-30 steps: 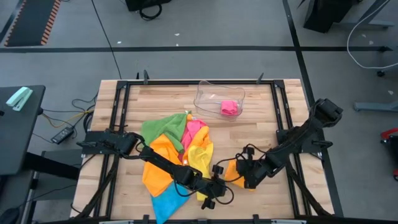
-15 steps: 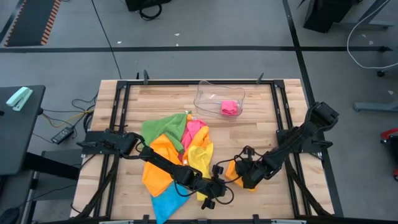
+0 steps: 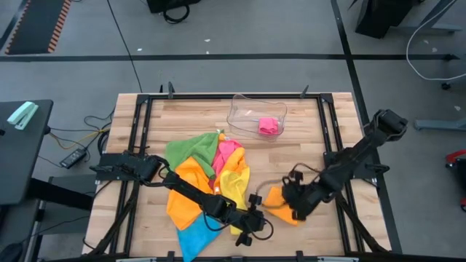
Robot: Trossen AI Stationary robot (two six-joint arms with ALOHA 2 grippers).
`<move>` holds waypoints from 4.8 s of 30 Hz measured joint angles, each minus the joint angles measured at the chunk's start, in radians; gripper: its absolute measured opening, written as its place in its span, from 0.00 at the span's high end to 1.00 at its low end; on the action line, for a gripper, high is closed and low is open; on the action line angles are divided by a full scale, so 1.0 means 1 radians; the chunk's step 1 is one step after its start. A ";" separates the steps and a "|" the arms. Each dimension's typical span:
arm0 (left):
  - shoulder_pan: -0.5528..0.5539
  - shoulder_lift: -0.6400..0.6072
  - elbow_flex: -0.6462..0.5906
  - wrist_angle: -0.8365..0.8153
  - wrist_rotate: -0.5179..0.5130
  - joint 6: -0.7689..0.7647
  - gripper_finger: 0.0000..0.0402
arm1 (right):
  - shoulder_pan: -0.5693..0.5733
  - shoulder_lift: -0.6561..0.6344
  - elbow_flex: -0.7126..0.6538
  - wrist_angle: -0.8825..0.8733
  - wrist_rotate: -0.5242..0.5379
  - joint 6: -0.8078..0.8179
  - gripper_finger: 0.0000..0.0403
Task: Fold microfiber towels
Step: Fold the right orange microfiber cloth
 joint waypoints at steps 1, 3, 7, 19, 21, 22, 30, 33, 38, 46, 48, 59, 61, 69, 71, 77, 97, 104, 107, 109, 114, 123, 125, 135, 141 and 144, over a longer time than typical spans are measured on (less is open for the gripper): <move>0.000 0.000 0.000 0.011 0.000 0.000 0.87 | 0.021 0.005 0.000 0.051 0.006 -0.022 0.59; 0.000 0.000 0.000 0.026 0.000 -0.001 0.87 | 0.065 0.026 0.000 0.125 0.046 -0.045 0.60; 0.017 0.021 0.001 0.117 -0.002 -0.040 0.86 | 0.129 0.067 0.000 0.133 0.088 -0.004 0.61; 0.128 0.051 0.000 0.169 -0.008 -0.049 0.88 | 0.215 0.047 0.000 -0.169 -0.004 0.364 0.65; 0.146 0.054 0.000 0.164 -0.009 -0.047 0.87 | 0.215 0.052 0.000 -0.169 -0.008 0.365 0.65; 0.154 0.059 0.000 0.163 -0.009 -0.047 0.87 | 0.215 0.054 0.000 -0.168 -0.008 0.364 0.65; 0.204 0.067 0.000 0.118 -0.008 -0.045 0.88 | 0.191 0.102 0.000 -0.270 0.019 0.360 0.65; 0.209 0.067 0.000 0.092 -0.008 -0.048 0.88 | 0.172 0.134 -0.001 -0.287 0.020 0.357 0.65; 0.218 0.067 0.000 0.070 -0.007 -0.071 0.89 | 0.152 0.154 -0.001 -0.327 0.023 0.357 0.65; 0.217 0.067 0.000 0.040 -0.008 -0.071 0.89 | 0.221 0.070 -0.001 -0.428 0.078 0.386 0.65; 0.217 0.067 0.000 0.040 -0.008 -0.071 0.90 | 0.238 0.055 -0.001 -0.389 0.119 0.352 0.65; 0.218 0.067 0.000 0.038 -0.008 -0.098 0.90 | 0.256 0.101 -0.008 -0.095 0.364 0.206 0.65; 0.218 0.067 0.000 0.038 -0.008 -0.100 0.90 | 0.250 0.116 -0.034 -0.021 0.396 0.243 0.65; 0.217 0.067 0.000 0.037 -0.008 -0.116 0.91 | 0.293 0.161 -0.277 0.539 0.624 0.343 0.65; 0.216 0.067 0.000 0.037 -0.008 -0.116 0.91 | 0.298 0.186 -0.310 0.606 0.633 0.343 0.65; 0.216 0.067 0.000 0.034 -0.008 -0.115 0.89 | 0.298 0.307 -0.318 0.665 0.606 0.357 0.65; 0.216 0.067 0.000 0.018 -0.008 -0.112 0.90 | 0.283 0.215 -0.305 0.646 0.612 0.222 0.65; 0.217 0.067 0.000 0.017 -0.008 -0.112 0.88 | 0.228 0.247 -0.298 0.650 0.625 0.150 0.65; 0.217 0.067 0.000 0.017 -0.008 -0.112 0.88 | 0.239 0.310 -0.298 0.651 0.607 0.224 0.65; 0.216 0.067 0.000 0.018 -0.008 -0.112 0.88 | 0.255 0.368 -0.298 0.657 0.600 0.289 0.65; 0.216 0.066 0.000 0.018 -0.008 -0.113 0.89 | 0.302 0.470 -0.294 0.669 0.669 0.443 0.65; 0.217 0.066 0.000 0.014 -0.008 -0.113 0.89 | 0.294 0.306 -0.300 0.644 0.628 0.282 0.65; 0.217 0.066 0.000 0.014 -0.008 -0.113 0.89 | 0.266 0.275 -0.300 0.644 0.640 0.226 0.65; 0.217 0.066 0.000 0.016 -0.008 -0.113 0.88 | 0.143 0.244 -0.300 0.695 0.617 0.054 0.65; 0.217 0.066 0.000 0.016 -0.008 -0.112 0.89 | 0.112 0.289 -0.299 0.712 0.544 0.074 0.65; 0.217 0.066 0.000 0.017 -0.008 -0.099 0.89 | 0.124 0.352 -0.298 0.717 0.520 0.157 0.65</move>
